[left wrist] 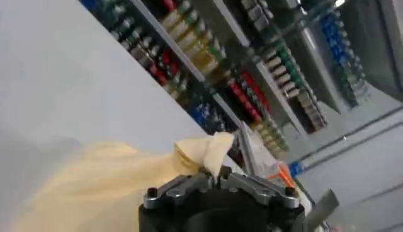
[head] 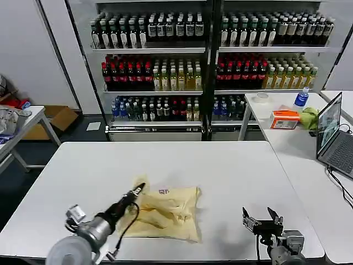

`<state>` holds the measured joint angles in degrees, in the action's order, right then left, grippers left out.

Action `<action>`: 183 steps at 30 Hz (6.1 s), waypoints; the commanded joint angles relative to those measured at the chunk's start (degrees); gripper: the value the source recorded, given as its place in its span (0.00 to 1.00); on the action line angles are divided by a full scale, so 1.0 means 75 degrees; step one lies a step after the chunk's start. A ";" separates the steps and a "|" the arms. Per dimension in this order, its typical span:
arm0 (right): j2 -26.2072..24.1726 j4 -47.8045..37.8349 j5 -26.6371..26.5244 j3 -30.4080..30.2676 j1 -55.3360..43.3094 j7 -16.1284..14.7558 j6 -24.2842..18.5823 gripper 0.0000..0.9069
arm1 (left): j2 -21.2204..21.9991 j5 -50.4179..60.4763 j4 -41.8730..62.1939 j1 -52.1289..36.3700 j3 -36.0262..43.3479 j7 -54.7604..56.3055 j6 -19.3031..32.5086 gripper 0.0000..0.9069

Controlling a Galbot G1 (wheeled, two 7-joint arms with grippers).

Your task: Fold and organize the clothes.

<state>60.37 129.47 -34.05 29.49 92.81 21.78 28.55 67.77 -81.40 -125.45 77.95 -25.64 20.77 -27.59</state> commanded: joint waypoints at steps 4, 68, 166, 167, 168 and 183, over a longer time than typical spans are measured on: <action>-0.0160 -0.0120 -0.0114 -0.0067 -0.0215 0.0019 0.0017 1.00 | 0.0553 0.1035 0.0293 -0.0375 0.1841 0.0034 0.0089 0.01; -0.0144 0.0303 -0.0099 0.0092 0.0077 -0.0005 0.0055 1.00 | 0.0685 0.4073 0.1974 0.0225 0.0614 -0.1425 0.0212 1.00; 0.0307 0.0681 0.0410 0.0301 0.0257 -0.0133 -0.0190 1.00 | 0.2155 0.5471 0.3779 -0.3812 0.4498 0.0668 -0.0143 0.02; 0.0280 0.0693 0.0422 0.0305 0.0268 -0.0147 -0.0208 1.00 | 0.2244 0.5480 0.3876 -0.3856 0.4508 0.0644 -0.0083 0.02; 0.0258 0.0707 0.0461 0.0313 0.0268 -0.0171 -0.0223 1.00 | 0.2323 0.5516 0.3926 -0.3876 0.4521 0.0617 0.0016 0.18; 0.0196 0.0270 0.2063 -0.0068 -0.0155 -0.0942 -0.1923 1.00 | 0.1200 0.6065 0.1471 -0.2390 0.3214 -0.0249 0.2117 1.00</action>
<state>62.07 133.15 -24.14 30.28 93.29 17.17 20.95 80.57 -36.12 -102.41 53.56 5.69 21.14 -20.02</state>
